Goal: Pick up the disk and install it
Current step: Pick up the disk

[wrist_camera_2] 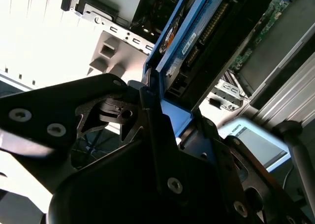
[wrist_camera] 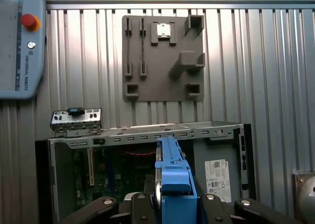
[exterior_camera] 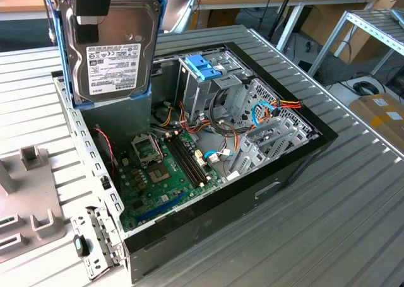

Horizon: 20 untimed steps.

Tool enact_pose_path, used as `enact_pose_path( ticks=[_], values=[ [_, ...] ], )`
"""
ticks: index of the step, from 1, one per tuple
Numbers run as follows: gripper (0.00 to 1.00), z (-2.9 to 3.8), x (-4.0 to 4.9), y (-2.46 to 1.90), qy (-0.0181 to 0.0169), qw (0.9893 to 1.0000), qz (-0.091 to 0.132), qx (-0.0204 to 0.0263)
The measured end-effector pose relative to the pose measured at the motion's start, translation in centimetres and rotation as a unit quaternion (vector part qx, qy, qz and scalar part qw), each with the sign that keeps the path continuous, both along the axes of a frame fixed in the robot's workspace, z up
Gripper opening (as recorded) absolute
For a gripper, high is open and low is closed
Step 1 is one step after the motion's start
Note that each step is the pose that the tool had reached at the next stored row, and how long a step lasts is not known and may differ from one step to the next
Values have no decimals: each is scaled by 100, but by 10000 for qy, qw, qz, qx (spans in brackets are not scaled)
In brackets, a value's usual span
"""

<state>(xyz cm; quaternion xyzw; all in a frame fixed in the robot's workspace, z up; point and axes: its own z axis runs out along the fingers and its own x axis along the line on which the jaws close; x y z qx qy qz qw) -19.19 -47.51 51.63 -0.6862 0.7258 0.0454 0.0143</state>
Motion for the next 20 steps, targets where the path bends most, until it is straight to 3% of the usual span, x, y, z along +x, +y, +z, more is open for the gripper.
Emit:
enact_pose_path(
  ticks=[14,16,17,18,19,20],
  values=[
    [37,0,0,-166,0,10000,0,0],
    [37,0,0,-205,0,10000,0,0],
    [37,0,0,-340,0,10000,0,0],
    [37,0,0,-404,0,10000,0,0],
    [37,0,0,-542,0,10000,0,0],
    [37,1,0,-629,0,10000,0,0]
  ],
)
